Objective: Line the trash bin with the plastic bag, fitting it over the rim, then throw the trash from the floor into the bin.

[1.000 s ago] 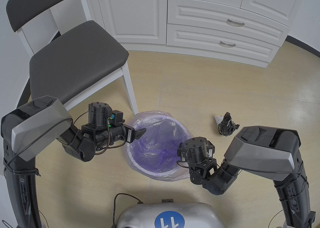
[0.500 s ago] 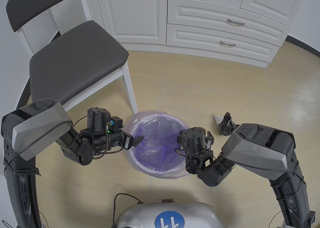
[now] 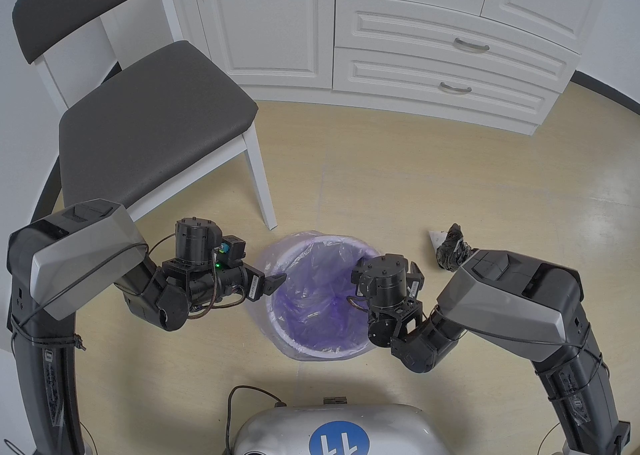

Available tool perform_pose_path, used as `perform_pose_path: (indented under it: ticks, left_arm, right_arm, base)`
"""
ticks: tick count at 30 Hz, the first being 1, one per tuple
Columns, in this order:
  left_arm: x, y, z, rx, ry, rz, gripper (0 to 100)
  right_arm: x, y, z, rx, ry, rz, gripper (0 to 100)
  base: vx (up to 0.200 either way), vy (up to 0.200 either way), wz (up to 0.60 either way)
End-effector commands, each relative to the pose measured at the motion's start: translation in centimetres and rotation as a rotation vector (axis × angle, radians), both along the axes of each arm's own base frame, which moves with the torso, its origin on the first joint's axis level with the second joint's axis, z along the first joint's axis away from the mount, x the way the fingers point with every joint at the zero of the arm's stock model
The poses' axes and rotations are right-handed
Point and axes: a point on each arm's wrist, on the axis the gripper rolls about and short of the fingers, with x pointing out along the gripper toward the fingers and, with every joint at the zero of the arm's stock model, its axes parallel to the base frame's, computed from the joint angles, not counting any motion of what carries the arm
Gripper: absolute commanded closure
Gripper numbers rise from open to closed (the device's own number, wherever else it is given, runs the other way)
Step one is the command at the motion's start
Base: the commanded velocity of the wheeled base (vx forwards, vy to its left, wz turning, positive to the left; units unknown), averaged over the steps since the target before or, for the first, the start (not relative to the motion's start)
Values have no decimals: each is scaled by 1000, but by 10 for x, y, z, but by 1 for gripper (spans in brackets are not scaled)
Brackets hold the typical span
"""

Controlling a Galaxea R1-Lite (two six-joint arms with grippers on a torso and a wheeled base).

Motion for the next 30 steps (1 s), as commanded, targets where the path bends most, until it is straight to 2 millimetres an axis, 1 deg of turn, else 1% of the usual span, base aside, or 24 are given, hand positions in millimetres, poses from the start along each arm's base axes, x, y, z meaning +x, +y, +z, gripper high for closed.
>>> perform_pose_path:
  ticks: [1, 4, 5, 8, 13, 14, 16, 19, 25, 30]
  left_arm:
    - [-1, 1, -3, 23, 0, -8, 0]
    - [-1, 3, -5, 35, -2, -11, 0]
    - [-1, 3, -6, 36, 0, -11, 0]
    - [-2, 2, -6, 36, 3, -14, 0]
    - [-2, 0, -12, 44, 14, -19, 0]
    - [-2, -1, -15, 55, 17, -19, 0]
    - [-1, 0, -19, 74, 13, -24, 0]
    - [0, 0, -22, 86, 9, -28, 0]
    - [1, 2, -21, 101, 3, -3, 0]
    - [2, 3, -21, 113, -3, 19, 0]
  right_arm:
    - [-23, -2, 12, -25, 36, 56, 0]
    - [-32, -3, 19, -36, 51, 82, 0]
    - [-39, -6, 21, -54, 68, 99, 0]
    - [-46, -13, 19, -103, 101, 119, 0]
    - [-51, -20, 3, -175, 159, 124, 0]
    - [-54, -23, -6, -224, 185, 131, 0]
    - [-56, -26, -12, -252, 205, 136, 0]
    - [-56, -29, -16, -264, 220, 131, 0]
    - [-50, -37, -20, -273, 240, 111, 0]
    - [-47, -40, -23, -281, 238, 106, 0]
  base:
    - [0, 0, 0]
    - [0, 0, 0]
    - [0, 0, 0]
    - [0, 0, 0]
    - [0, 0, 0]
    - [0, 0, 0]
    - [0, 0, 0]
    - [0, 0, 0]
    - [0, 0, 0]
    - [0, 0, 0]
